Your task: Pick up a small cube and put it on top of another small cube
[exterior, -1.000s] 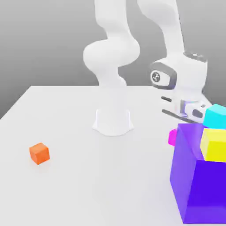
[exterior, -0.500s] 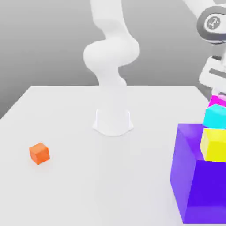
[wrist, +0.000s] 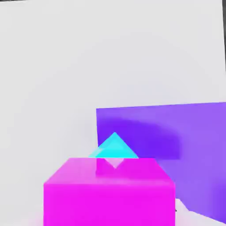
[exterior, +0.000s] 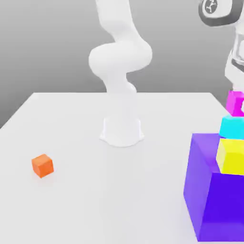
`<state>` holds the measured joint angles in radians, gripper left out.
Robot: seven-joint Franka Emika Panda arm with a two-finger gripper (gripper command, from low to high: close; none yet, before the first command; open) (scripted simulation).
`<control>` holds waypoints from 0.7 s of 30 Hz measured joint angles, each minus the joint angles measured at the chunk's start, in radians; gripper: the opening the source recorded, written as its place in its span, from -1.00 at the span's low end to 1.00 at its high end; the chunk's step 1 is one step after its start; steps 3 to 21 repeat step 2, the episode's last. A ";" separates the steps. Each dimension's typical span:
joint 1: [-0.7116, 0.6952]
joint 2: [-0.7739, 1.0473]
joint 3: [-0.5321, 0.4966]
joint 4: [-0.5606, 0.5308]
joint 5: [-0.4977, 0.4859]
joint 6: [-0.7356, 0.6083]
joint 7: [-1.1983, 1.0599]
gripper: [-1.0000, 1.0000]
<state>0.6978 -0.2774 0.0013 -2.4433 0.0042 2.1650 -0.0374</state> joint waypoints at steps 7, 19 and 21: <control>0.000 0.000 0.000 0.000 0.000 0.000 0.000 1.00; 0.000 0.000 0.000 0.000 0.000 0.000 0.000 1.00; 0.000 0.000 0.000 0.000 0.000 0.000 0.000 1.00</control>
